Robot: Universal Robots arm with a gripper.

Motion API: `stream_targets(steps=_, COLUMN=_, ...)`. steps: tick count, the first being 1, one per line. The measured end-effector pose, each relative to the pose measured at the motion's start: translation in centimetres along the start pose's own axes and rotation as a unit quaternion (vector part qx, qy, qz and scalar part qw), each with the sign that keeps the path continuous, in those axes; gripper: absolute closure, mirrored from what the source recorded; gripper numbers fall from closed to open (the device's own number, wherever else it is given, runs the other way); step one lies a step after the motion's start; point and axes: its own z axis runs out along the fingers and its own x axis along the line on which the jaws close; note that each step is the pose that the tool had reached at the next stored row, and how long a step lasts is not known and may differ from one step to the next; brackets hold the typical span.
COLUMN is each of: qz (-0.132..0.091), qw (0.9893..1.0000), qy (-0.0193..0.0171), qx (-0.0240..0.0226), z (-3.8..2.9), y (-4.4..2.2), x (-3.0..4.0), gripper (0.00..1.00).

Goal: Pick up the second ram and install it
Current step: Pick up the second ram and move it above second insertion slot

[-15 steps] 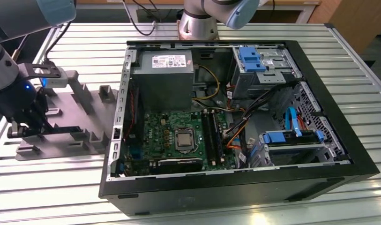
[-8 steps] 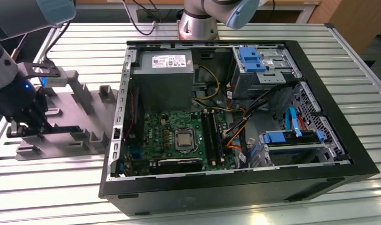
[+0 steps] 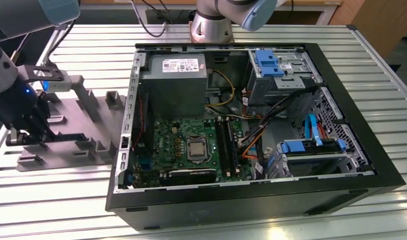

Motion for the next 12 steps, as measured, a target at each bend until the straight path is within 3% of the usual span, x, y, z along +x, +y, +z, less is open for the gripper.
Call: stream_targets(steps=12, qz=0.0, qw=1.0, qy=0.0, qx=0.0, z=-1.0, y=0.04, x=-0.02, gripper=0.86)
